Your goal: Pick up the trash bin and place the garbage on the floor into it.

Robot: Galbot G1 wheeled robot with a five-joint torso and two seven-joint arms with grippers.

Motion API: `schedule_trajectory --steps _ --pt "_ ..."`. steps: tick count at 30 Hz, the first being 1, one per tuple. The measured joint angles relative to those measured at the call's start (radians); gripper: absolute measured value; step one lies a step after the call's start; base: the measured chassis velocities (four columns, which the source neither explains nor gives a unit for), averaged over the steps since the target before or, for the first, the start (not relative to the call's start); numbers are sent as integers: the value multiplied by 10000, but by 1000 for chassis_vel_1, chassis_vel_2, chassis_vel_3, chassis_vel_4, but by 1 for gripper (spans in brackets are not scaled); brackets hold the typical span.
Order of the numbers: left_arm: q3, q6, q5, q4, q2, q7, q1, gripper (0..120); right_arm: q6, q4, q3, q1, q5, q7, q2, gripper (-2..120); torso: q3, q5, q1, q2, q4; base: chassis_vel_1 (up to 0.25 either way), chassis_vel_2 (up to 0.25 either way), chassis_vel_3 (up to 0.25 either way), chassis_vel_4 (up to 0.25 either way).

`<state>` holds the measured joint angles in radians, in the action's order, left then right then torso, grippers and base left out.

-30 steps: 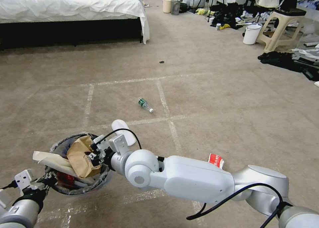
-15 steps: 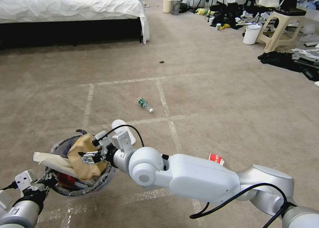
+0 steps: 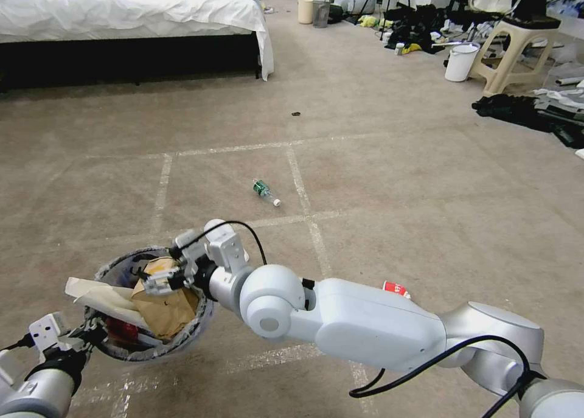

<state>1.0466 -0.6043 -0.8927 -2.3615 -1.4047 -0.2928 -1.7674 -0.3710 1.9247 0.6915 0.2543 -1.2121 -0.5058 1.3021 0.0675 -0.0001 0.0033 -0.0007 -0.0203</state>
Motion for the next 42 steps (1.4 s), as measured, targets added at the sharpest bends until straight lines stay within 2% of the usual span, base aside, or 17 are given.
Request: schedule_trajectory --steps 5,8,10,11,13,17,19,21,23,24,25,29,31,32,33,35,42 --pt "11 0 -18 13 27 2 22 1 162 221 -787 -9 232 192 -315 100 0 0 0 0 2 0 0 0 0" --pt "15 0 -48 37 44 4 74 1 224 321 -1764 185 461 328 -925 100 0 1 0 -1 1 0 0 0 0" --pt "25 0 -66 58 56 5 104 1 329 344 -2598 615 865 788 -1902 100 1 1 0 0 1 0 0 0 0" --pt "25 0 -66 58 56 5 104 1 329 344 -2598 615 865 788 -1902 100 1 1 0 0 1 0 0 0 0" --pt "35 -2 -98 66 91 5 137 1 500 340 -3135 1249 1506 1679 -3027 100 1 4 1 -1 -5 0 0 0 0" --pt "38 -3 -115 74 111 6 157 1 693 198 -3301 1726 2115 2416 -3758 100 1 3 0 0 -7 0 0 0 0" --pt "27 -4 -111 96 104 7 173 1 872 -173 -3452 2268 3026 3270 -4383 100 1 2 0 -1 -2 0 0 0 0" --pt "19 -4 -109 97 99 7 175 1 935 -268 -3458 2352 3246 3431 -4459 100 0 2 0 0 0 0 0 0 0" --pt "1 -4 -100 95 76 16 173 1 1492 -839 -3393 2648 4631 4222 -4798 100 0 2 0 0 -2 0 0 0 0" --pt "1 -4 -100 95 76 16 173 1 1492 -839 -3393 2648 4631 4222 -4798 100 0 2 0 0 -2 0 0 0 0" --pt "-4 -4 -85 76 59 25 161 1 2106 -1414 -3189 2754 5780 4972 -5034 98 0 2 0 -1 -2 0 0 0 0" --pt "-10 -4 -69 51 24 43 140 1 2729 -2086 -2877 2781 6639 5641 -5212 95 1 0 0 0 -2 0 0 0 0" --pt "-27 2 25 -2 -112 74 70 1 3965 -3732 -2098 2761 8406 7093 -5299 86 0 2 -1 -1 -1 0 0 0 0" --pt "-28 20 71 -7 -152 98 29 1 3085 -3932 -1791 2687 8789 7074 -5292 88 1 1 -1 0 -2 0 0 0 0" --pt "-28 20 71 -7 -152 98 29 1 3085 -3932 -1791 2687 8789 7074 -5292 88 1 1 -1 0 -2 0 0 0 0" --pt "-26 48 118 -12 -215 118 4 1 1299 -3886 -1550 2564 8765 7026 -5193 90 0 -4 -1 0 -2 0 0 0 0" --pt "-13 85 176 -56 -315 152 -80 1 42 -4682 -950 2278 9074 7373 -4539 98 1 1 -1 0 0 0 0 0 0"
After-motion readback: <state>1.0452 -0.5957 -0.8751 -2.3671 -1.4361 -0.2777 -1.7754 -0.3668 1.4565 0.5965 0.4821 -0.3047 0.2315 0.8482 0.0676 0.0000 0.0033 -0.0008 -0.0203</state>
